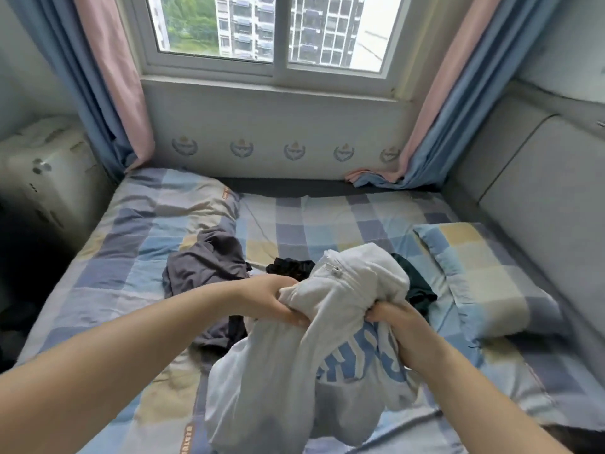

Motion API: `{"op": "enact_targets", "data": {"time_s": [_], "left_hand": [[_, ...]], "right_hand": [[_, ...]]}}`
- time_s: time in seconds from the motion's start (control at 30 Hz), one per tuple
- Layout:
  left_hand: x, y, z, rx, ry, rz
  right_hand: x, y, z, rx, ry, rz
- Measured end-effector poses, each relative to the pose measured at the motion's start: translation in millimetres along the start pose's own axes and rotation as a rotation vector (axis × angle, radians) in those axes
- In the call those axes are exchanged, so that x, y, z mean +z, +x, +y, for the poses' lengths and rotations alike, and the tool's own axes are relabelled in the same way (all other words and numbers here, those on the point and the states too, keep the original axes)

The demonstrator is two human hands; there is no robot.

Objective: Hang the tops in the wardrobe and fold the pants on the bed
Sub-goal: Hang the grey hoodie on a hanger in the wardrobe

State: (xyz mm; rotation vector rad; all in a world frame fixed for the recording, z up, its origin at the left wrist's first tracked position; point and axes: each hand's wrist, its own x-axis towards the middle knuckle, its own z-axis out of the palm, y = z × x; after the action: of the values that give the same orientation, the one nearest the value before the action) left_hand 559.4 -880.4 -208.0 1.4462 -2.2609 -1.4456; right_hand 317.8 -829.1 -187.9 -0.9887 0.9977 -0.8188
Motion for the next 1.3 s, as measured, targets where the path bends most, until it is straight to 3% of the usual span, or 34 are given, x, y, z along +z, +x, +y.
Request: {"op": "enact_targets", "data": {"time_s": [0.13, 0.27, 0.43, 0.63, 0.8, 0.93, 1.0, 1.1, 1.2, 1.3], "left_hand": [[4.6, 3.0, 8.9, 0.089, 0.358, 0.037], [8.1, 4.4, 21.3, 0.27, 0.598, 0.241], [30.1, -3.1, 59.4, 0.61, 0.376, 0.409], [75.4, -24.7, 178.5, 0.957, 0.133, 0.333], [122.6, -70.4, 269.1, 1.218, 0.083, 0.213], [187.2, -111.9, 330.8, 1.33, 0.038, 0.1], [221.3, -131.9, 355.6, 1.395, 0.027, 0.045], [274.2, -163.1, 386.9, 1.512, 0.022, -0.042], [322.5, -188.4, 410.3, 1.619, 0.001, -0.139], [364.0, -201.1, 430.5, 1.658, -0.011, -0.141]], "right_hand": [[1.3, -37.7, -0.1, -0.085, 0.034, 0.154], [14.1, -81.0, 13.7, -0.152, 0.124, 0.348], [22.6, -143.9, 25.0, -0.203, 0.119, 0.558], [18.0, -253.5, 37.2, -0.139, -0.066, 0.86], [23.0, -353.1, 28.2, 0.144, -0.523, 0.888], [29.3, -452.8, 21.0, 0.261, -1.09, 1.199], [38.2, -503.7, 18.5, 0.013, -1.32, 1.445], [51.5, -568.0, 19.9, -0.3, -1.429, 1.411], [62.3, -615.7, 27.7, -0.326, -1.243, 1.287], [74.0, -674.1, 45.1, -0.338, -1.028, 1.44]]}}
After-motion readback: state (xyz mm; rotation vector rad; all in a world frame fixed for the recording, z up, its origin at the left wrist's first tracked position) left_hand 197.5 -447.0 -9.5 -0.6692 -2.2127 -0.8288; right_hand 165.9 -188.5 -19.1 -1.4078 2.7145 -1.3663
